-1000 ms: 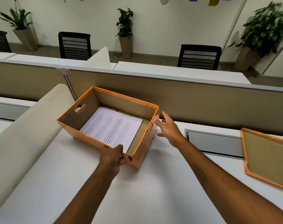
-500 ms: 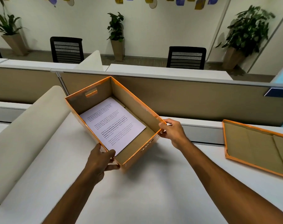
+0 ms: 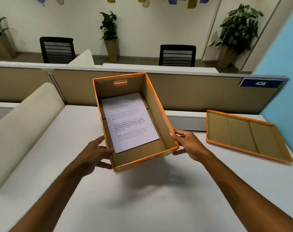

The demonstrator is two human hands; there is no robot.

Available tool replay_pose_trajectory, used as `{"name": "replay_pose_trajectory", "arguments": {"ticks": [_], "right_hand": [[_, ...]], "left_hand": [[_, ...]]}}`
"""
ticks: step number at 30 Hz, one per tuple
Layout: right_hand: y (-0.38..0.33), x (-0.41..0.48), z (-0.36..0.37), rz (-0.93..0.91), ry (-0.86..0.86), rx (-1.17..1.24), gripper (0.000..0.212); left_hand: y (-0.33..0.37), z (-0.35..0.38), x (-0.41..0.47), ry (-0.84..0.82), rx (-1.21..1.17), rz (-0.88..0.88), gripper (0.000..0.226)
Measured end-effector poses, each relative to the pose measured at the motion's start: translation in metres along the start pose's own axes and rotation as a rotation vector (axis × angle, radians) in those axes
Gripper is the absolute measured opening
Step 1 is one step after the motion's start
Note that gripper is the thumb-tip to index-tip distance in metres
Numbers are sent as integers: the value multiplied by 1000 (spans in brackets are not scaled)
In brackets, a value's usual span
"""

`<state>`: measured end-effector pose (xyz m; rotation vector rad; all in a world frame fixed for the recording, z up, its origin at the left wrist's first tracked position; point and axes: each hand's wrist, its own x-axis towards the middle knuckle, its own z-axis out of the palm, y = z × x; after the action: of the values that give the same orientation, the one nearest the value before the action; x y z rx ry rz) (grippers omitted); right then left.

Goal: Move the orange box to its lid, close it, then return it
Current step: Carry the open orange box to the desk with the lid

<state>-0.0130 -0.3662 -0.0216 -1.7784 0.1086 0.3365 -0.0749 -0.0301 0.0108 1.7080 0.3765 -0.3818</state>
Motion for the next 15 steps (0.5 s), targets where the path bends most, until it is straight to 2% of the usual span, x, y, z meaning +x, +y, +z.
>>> {"name": "replay_pose_trajectory", "arguments": {"ticks": [8, 15], "right_hand": [[44, -96, -49, 30, 63, 54, 37], [74, -175, -86, 78, 116, -13, 40]], "left_hand": [[-14, 56, -45, -67, 75, -17, 76], [-42, 114, -96, -112, 130, -9, 67]]}}
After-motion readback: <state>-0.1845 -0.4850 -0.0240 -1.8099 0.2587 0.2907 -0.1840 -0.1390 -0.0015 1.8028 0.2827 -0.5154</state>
